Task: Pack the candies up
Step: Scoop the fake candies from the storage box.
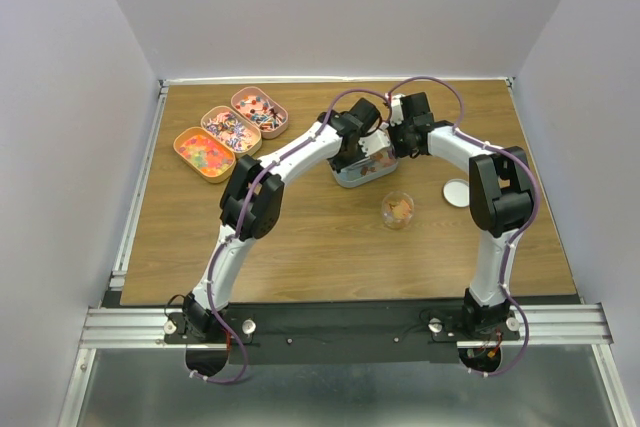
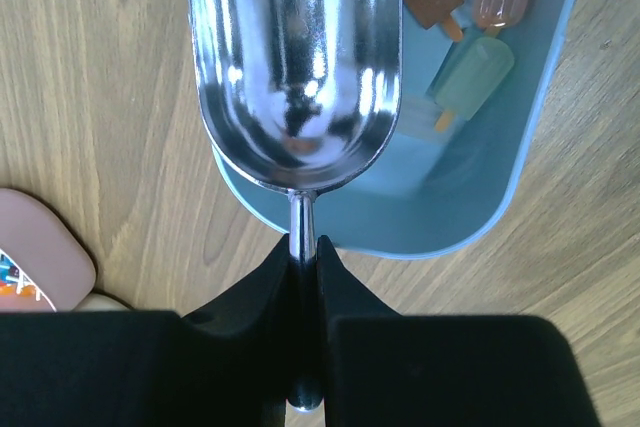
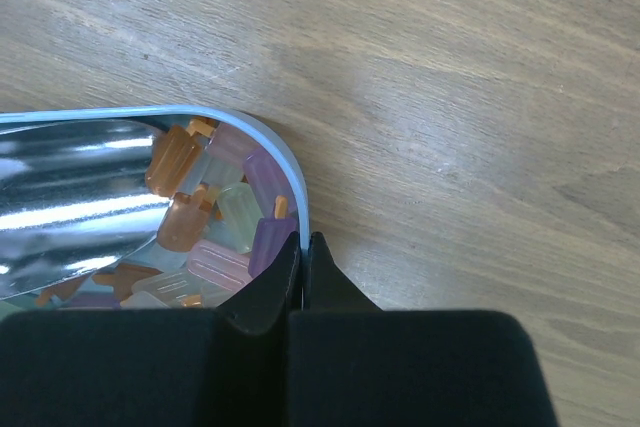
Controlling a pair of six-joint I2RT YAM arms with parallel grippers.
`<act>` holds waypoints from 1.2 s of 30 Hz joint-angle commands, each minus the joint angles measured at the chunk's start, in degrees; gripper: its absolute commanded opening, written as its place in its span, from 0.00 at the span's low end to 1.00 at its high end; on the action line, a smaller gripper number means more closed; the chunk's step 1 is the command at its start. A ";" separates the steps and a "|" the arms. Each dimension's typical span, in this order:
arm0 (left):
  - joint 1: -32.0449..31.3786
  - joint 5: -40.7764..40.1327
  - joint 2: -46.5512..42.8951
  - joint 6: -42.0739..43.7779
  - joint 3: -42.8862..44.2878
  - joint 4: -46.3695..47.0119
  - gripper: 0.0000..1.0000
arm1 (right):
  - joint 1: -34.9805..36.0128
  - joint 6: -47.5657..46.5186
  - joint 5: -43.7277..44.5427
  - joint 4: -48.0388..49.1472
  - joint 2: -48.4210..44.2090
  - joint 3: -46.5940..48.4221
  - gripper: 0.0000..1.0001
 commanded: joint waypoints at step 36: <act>2.01 5.92 0.33 -2.29 -7.08 11.44 0.00 | 0.76 -2.55 -5.35 4.46 1.46 -1.54 0.01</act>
